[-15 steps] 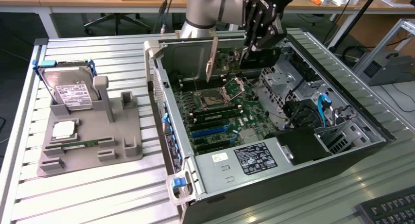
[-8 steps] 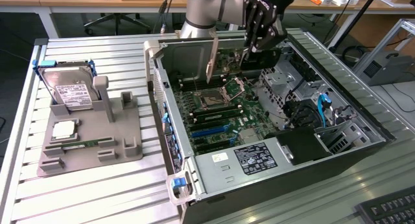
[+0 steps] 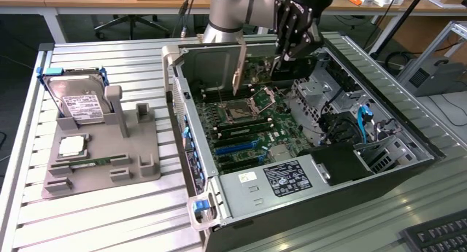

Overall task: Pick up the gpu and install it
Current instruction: 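Insert the gpu into the slot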

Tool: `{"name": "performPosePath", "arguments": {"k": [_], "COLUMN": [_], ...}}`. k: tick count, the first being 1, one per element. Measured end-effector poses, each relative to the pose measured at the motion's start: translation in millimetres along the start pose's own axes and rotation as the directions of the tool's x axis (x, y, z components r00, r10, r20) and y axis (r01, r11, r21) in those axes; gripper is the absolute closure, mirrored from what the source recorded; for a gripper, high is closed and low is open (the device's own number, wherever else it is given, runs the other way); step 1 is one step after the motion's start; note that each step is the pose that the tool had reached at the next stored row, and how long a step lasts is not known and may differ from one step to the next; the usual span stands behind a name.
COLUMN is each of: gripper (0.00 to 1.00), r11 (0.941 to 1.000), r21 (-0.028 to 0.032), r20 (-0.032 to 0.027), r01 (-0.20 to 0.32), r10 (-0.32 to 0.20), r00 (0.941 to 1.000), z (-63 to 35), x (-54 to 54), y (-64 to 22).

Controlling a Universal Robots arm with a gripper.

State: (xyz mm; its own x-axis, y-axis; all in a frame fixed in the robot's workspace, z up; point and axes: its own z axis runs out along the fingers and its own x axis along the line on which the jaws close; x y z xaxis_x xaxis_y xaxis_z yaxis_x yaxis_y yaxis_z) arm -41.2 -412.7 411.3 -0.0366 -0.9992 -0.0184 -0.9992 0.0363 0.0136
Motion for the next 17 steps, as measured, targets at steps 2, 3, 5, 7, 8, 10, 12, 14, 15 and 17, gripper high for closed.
{"name": "performPosePath", "arguments": {"k": [2,3,5,7,8,10,12,14,15,17], "gripper": [0.73,0.73,0.73,0.73,0.73,0.73,0.73,0.73,0.73,0.73], "r11": [1.0000,1.0000,1.0000,1.0000,1.0000,1.0000,1.0000,1.0000,1.0000,1.0000], "r21": [0.0000,0.0000,0.0000,0.0000,0.0000,0.0000,0.0000,0.0000,0.0000,0.0000], "r20": [0.0000,-0.0001,0.0000,0.0000,0.0000,0.0000,-0.0001,0.0000,-0.0001,0.0000], "r01": [0.000,0.000,0.000,0.000,0.000,0.000,0.000,0.000,0.000,0.000], "r10": [0.000,0.000,0.000,0.000,0.000,0.000,0.000,0.000,0.000,0.000], "r00": [1.0000,1.0000,1.0000,1.0000,1.0000,1.0000,1.0000,1.0000,1.0000,1.0000], "z": [0.3,0.3,0.6,0.8,0.9,1.1,1.1,1.2,1.3,1.4], "x": [0.6,0.8,1.4,2.2,2.5,3.2,3.6,4.0,4.2,4.5], "y": [0.0,-0.1,-0.1,-0.1,-0.1,-0.1,-0.1,-0.2,-0.2,-0.2]}}
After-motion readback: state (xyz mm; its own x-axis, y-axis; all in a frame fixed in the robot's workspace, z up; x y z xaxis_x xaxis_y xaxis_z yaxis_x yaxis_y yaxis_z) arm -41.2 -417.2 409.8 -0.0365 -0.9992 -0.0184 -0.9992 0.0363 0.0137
